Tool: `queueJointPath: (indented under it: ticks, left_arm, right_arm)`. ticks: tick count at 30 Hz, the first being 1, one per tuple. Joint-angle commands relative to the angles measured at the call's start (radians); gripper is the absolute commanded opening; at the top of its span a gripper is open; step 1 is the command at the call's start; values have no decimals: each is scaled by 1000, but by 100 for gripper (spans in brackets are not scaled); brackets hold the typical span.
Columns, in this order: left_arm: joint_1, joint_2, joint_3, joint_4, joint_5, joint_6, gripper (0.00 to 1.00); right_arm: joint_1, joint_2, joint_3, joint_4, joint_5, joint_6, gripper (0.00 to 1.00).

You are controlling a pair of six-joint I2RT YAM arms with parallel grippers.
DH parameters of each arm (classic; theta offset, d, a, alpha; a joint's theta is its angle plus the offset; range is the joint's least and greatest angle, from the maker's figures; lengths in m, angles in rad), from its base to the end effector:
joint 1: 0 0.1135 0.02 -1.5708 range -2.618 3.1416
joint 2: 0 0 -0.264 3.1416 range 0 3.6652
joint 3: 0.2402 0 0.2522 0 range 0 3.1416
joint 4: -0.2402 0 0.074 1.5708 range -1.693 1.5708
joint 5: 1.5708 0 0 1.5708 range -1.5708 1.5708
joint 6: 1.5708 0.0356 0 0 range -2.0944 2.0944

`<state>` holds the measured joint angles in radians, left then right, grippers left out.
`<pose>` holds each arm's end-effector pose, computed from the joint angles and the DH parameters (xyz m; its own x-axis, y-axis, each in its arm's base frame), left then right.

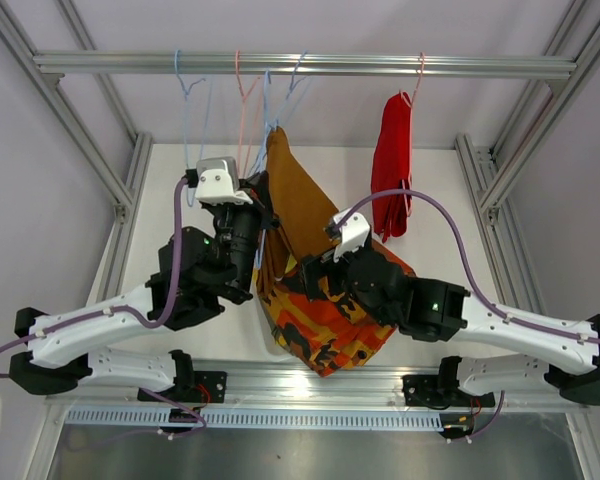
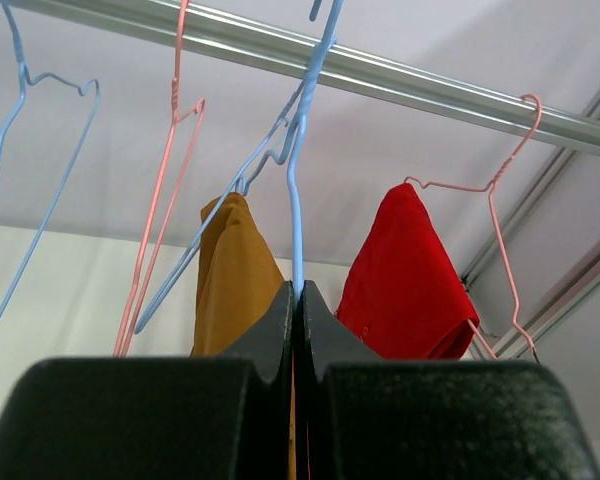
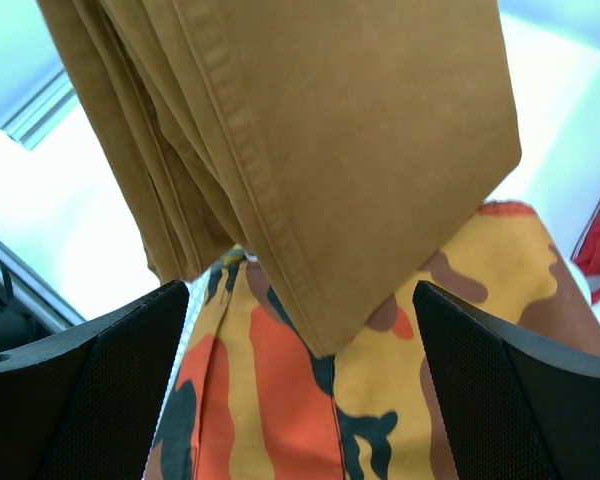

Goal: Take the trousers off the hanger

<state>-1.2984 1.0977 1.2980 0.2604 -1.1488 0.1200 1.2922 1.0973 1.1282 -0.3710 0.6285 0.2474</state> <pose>0.0870 -0.1908 0.4954 0.1397 -0.3177 -0.9379 0.1591 0.9420 -0.2954 0.0860 0.2245 0.3817 -0.2421 -0.1260 -0.9620 -0.5838 0.8109 0.0407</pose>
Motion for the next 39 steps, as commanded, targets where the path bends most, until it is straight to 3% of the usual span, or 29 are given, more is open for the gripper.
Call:
queueJointPath:
  ticks: [1,17,39]
  left_arm:
    - [-7,-39,-9,96,-37,-29,0]
    - [-13,-79,-97,-33,-46,-111,1]
    - [-16,-76,-137,-58,-43,-155,1]
  right_arm:
    - [7,25,38,118,40,-74,100]
    - [-17,200,70,302,82,-143,100]
    - [-94,251,77,418,-113,-120,91]
